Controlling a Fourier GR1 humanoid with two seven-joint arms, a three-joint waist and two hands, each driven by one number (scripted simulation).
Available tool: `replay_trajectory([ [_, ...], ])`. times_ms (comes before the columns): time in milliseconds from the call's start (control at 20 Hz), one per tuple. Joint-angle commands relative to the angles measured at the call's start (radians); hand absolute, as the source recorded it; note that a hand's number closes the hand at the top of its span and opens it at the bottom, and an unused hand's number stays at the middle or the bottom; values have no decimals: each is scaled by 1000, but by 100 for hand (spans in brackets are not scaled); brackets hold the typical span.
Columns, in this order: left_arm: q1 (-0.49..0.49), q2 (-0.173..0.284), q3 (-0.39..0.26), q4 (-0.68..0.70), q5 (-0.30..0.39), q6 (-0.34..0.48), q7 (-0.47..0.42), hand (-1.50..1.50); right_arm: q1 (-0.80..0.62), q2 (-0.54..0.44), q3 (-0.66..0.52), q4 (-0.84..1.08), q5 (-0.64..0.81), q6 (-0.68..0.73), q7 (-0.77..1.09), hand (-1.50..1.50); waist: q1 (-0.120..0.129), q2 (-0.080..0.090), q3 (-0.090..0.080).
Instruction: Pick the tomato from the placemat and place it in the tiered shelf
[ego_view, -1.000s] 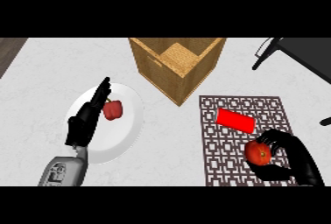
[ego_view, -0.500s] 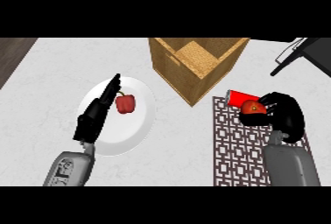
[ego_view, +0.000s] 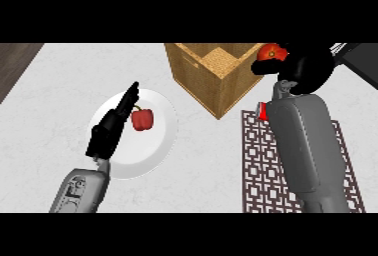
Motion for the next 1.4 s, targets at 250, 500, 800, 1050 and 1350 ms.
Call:
replay_trajectory([
  [250, 16, 16, 31, 39, -7, 20, -32, 0, -367, 2, -53, 232, 331, 9, 321, 150, -49, -8, 0],
  [500, 25, 33, 34, -15, 11, -7, -9, 0, -470, -13, -107, 321, 471, 11, 367, 150, -47, -8, 1],
  [800, 22, 17, 29, -12, 9, 3, 10, 0, -562, -53, -168, 411, 588, 71, 361, 150, -64, -8, 2],
  [1050, 44, 7, 31, -4, 2, 22, 1, 0, -591, -135, -248, 429, 612, 47, 298, 150, -76, -9, 3],
  [1350, 9, 26, 64, -17, 18, 19, 24, 0, -647, -170, -279, 462, 685, 89, 279, 150, -82, -13, 3],
])
